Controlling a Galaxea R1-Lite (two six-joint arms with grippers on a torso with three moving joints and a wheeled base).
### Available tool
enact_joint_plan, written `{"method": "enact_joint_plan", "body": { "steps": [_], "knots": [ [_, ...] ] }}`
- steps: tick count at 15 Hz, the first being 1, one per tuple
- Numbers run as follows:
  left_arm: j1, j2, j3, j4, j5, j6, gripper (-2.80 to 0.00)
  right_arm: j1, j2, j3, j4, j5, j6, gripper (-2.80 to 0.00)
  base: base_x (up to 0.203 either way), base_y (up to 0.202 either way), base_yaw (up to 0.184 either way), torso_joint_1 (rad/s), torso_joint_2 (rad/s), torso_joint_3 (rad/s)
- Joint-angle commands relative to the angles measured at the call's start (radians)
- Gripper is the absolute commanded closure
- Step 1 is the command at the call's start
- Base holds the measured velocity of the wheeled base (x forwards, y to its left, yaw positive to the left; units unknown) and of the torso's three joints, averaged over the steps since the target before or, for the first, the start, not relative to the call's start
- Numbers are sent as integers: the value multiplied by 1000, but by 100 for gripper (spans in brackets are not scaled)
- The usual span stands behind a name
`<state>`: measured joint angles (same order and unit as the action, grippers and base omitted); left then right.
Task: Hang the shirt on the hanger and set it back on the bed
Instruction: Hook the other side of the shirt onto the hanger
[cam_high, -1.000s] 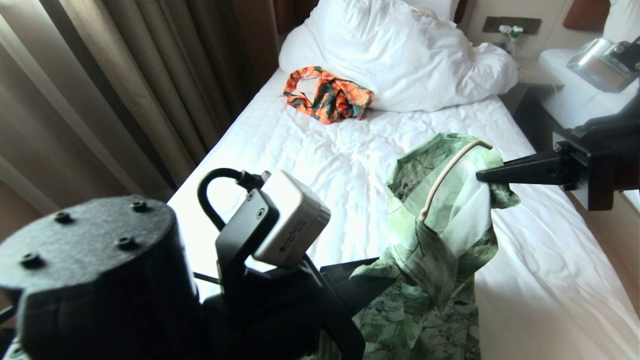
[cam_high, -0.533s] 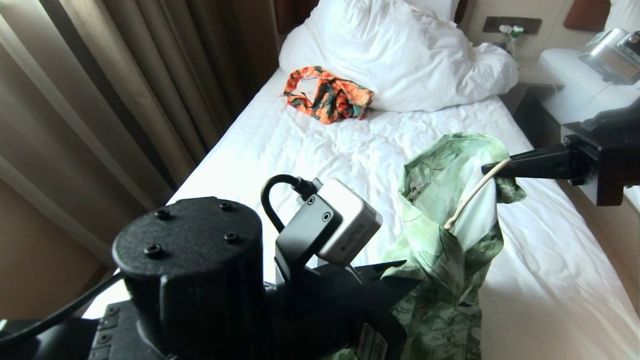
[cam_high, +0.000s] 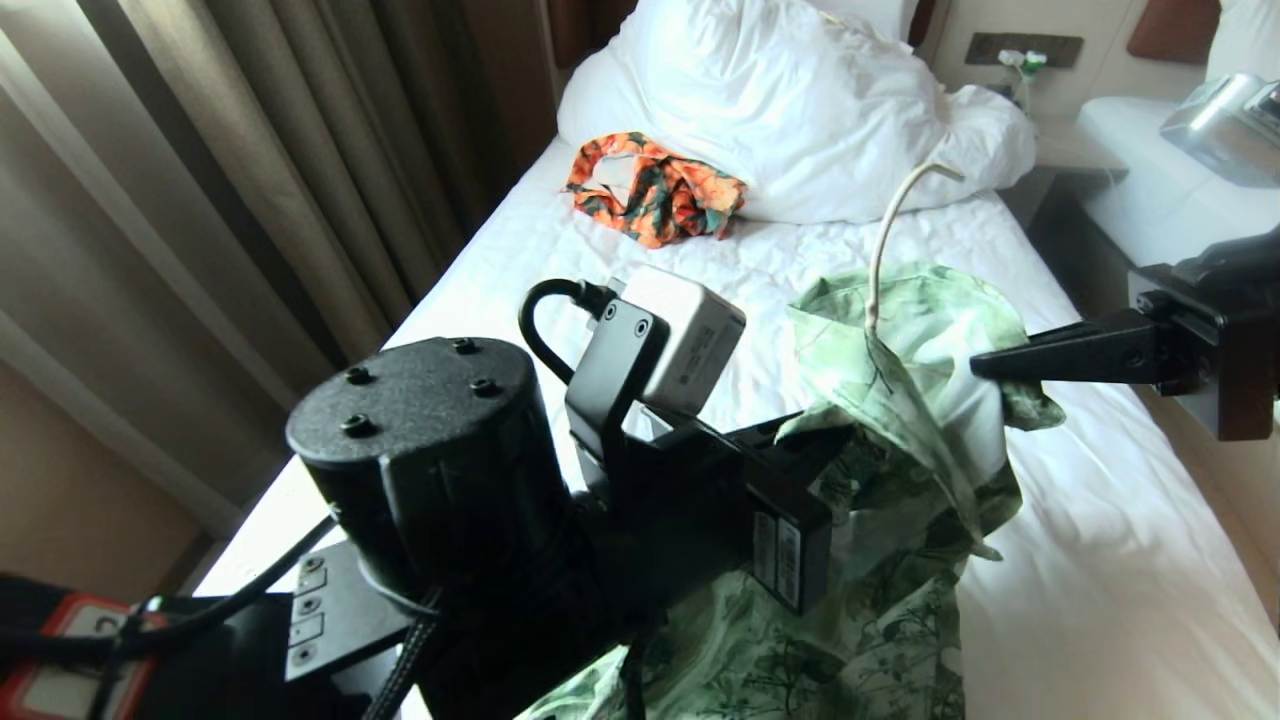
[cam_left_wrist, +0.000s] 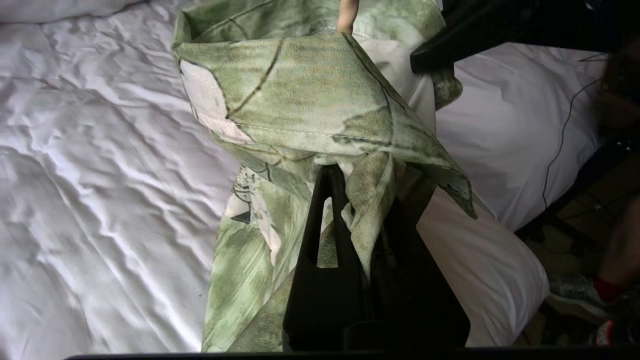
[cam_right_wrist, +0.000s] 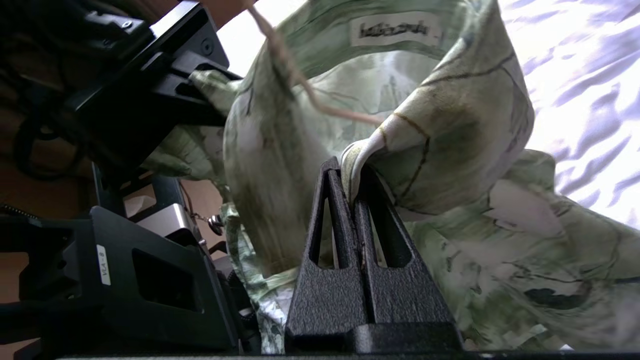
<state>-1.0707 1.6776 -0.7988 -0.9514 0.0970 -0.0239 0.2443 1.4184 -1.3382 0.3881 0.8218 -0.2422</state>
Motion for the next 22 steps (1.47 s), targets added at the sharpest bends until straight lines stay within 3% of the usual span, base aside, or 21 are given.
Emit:
{"method": "enact_joint_plan", "body": {
  "steps": [1, 8, 14, 16, 17, 22],
  "knots": [
    [12, 20, 6, -24, -2, -16, 0, 15, -14, 7, 3, 6, -2, 0, 0, 0, 0, 0, 0, 0],
    [12, 37, -9, -26, 1, -18, 0, 120, -109, 7, 93, 5, 0, 0, 0, 0, 0, 0, 0, 0],
    [7, 28, -60, -26, 32, -14, 0, 121, -141, 46, 101, 2, -2, 0, 0, 0, 0, 0, 0, 0],
    [-3, 18, -66, -26, 35, -14, 0, 120, -145, 58, 99, -2, -41, 0, 0, 0, 0, 0, 0, 0],
    [-10, 12, -65, -29, 35, -14, 0, 121, -148, 59, 100, -3, -47, -280, 0, 0, 0, 0, 0, 0],
    [-12, 6, -66, -92, 38, -9, 0, 109, -180, 45, 112, -4, -19, -280, 0, 0, 0, 0, 0, 0]
  ]
}}
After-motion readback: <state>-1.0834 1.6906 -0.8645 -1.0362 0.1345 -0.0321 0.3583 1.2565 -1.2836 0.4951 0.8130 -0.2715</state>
